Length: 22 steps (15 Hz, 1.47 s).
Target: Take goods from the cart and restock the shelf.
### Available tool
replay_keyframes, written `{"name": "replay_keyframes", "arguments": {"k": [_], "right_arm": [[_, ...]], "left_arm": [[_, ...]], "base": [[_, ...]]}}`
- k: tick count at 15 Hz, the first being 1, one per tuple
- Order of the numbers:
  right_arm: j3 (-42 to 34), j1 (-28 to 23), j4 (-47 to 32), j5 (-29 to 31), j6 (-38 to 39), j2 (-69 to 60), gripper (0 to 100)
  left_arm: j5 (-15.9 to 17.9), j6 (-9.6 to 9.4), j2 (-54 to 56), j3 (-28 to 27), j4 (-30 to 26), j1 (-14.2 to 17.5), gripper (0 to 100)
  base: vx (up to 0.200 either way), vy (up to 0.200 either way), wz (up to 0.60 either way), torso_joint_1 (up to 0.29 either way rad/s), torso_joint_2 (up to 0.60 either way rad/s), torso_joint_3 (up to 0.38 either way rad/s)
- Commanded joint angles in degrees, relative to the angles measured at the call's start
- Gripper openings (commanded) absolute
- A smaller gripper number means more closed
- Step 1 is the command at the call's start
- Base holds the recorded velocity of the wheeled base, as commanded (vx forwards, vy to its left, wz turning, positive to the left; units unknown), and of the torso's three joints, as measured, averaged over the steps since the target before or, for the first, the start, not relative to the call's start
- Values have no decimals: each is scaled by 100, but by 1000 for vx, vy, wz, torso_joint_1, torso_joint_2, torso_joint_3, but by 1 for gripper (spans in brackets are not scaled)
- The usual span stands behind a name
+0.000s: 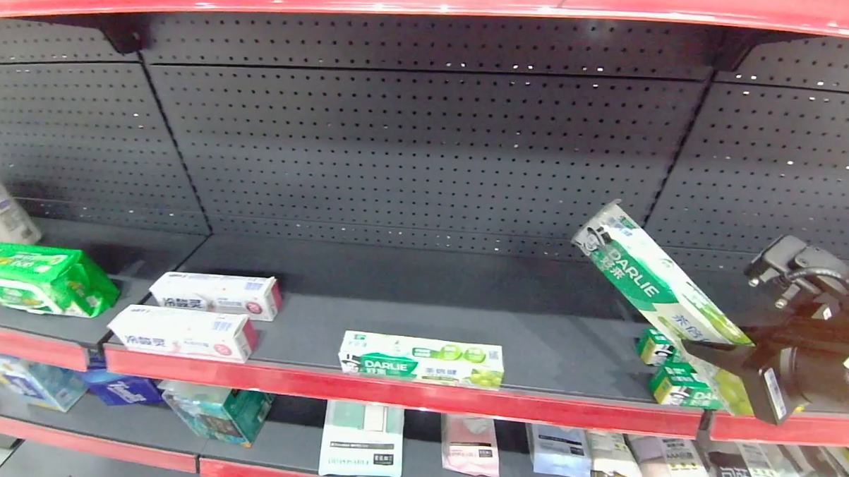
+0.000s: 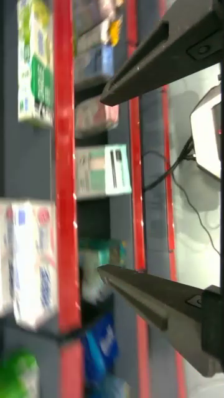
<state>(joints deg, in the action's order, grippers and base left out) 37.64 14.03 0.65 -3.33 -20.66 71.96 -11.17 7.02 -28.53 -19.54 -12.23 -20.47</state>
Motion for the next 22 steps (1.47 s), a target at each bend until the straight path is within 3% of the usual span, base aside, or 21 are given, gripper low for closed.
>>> {"name": "replay_keyframes", "arguments": {"k": [1, 3, 4, 8, 16, 22], "right_arm": [[76, 135, -12, -1, 10, 134, 0], [199, 188, -12, 16, -43, 301, 0], [235, 188, 102, 43, -201, 477, 0], [85, 153, 1869, -115, -606, 1426, 0], [1008, 232, 1992, -687, -1168, 2903, 0], [1245, 161, 1992, -1003, -2363, 3421, 0]], "left_arm": [[-17, -8, 154, 12, -17, -1, 100], [-26, -17, 348, 91, -69, -1, 100], [-17, -113, 603, 214, -69, -10, 100], [-26, -166, 1402, 495, -289, -1, 100], [-316, -605, 2712, 486, -1405, -1, 100], [-316, -711, 2721, 539, -1405, -1, 100]], "base": [[0, 0, 600, 7, -2, 2], [0, 0, 0, 0, 0, 0], [0, 0, 0, 0, 0, 0], [0, 0, 0, 0, 0, 0], [0, 0, 0, 0, 0, 0], [0, 0, 0, 0, 0, 0]]}}
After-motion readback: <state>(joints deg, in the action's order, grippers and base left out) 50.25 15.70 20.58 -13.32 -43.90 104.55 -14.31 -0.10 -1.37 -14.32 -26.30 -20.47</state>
